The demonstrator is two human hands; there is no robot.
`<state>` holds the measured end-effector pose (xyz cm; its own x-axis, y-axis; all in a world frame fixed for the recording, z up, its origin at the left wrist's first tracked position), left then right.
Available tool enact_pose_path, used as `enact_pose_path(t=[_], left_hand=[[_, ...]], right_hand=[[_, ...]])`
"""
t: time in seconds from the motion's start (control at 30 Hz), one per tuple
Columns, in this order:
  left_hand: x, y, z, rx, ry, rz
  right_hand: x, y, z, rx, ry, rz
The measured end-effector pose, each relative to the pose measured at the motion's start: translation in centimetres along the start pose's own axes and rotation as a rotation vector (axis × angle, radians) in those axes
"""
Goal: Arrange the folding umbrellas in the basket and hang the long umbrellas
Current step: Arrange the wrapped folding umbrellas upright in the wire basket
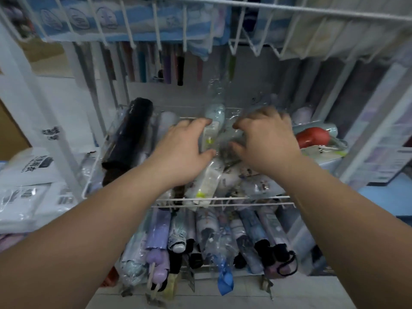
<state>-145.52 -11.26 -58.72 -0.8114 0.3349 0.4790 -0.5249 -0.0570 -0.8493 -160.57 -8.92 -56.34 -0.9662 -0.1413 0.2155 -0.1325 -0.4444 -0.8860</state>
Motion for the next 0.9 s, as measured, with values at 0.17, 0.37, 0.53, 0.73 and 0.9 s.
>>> enact_pose_path(t=[0.17,0.37,0.53,0.73,0.9], left_hand=[[4.6,4.0,2.0,-0.097,0.116,-0.037],[6.8,7.5,4.5,-0.165,0.156,0.074],[6.7,7.9,5.0,-0.196,0.167,0.105],[6.2,7.3,4.5,-0.197,0.183,0.152],[4.9,6.1,3.8,-0.161,0.173,0.038]], right_hand=[[5.6,-2.1,-3.0,-0.07,0.12,-0.208],[9.5,-1.3,-6.6,0.047,0.299,0.112],[10.5,-0.4,-8.5,0.095,0.364,0.344],[9.6,0.5,-9.2,0.201,0.391,0.59],[8.3,0.3,-8.3,0.329,0.475,0.834]])
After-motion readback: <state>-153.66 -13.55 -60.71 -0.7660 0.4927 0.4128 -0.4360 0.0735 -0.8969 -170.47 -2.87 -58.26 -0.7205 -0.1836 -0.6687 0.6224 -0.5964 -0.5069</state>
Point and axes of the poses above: each hand's wrist, its own z-axis towards the middle knuckle, its own y-axis out of the palm, x = y × z, the point moved 8 cm from there along z, towards the middle knuckle, and after that the axes turned 12 degrees about -y, right-handed, at the moved point
